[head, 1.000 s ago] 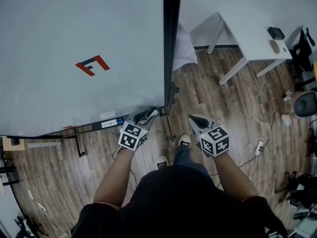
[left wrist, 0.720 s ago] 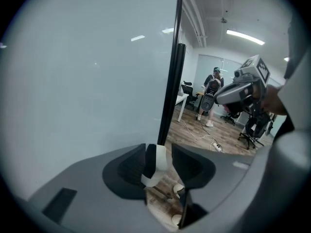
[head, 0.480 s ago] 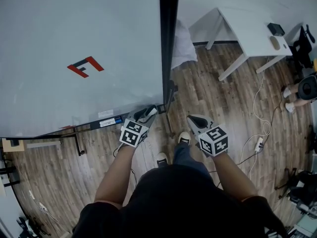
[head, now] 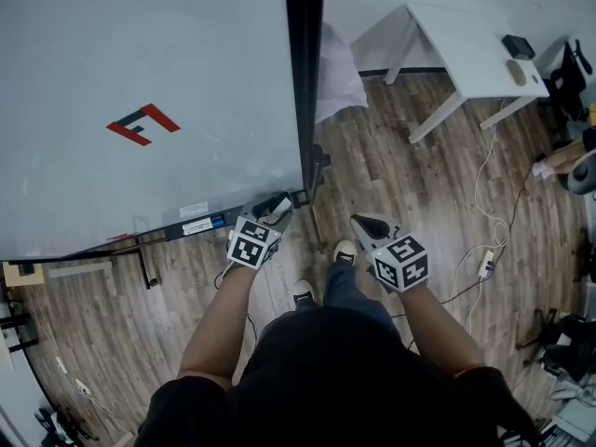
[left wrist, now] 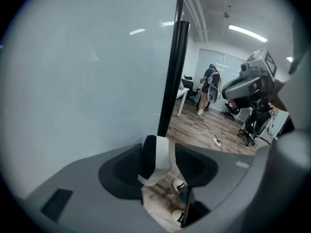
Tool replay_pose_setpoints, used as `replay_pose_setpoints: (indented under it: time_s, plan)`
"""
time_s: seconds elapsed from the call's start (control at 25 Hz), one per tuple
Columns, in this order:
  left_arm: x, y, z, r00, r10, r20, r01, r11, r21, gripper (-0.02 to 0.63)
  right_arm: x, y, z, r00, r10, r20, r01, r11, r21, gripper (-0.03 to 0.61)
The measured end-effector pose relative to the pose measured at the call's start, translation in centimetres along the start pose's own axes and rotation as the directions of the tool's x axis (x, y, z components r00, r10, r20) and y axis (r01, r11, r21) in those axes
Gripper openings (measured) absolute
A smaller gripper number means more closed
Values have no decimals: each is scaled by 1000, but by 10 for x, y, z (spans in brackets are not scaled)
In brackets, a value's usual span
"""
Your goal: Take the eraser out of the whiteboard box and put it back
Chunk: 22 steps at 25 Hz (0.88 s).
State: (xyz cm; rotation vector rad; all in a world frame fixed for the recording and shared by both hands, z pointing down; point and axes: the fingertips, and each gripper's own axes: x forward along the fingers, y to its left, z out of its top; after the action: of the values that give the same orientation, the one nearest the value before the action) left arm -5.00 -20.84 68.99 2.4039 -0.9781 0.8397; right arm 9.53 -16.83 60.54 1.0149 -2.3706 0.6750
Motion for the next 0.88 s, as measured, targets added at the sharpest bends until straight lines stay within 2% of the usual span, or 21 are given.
replay_pose_setpoints:
  time_s: [0.56,0.72,0.88]
  plan:
    - [5,0,0,1000,4,-3,-4,1000,-14,219,-2,2,-12,1000,15,-15,-15,1000,5,-5]
    - [4,2,0,1000,18,-2,-18,1000,-5,186,-3,4,-13,1000,20,-16,-20,1000,-1,-5]
    - [3,2,-1,1000,20,-4,-20,1000,-2,181,-5,5,-17,1000,20,-21,-20,1000,-2,-5]
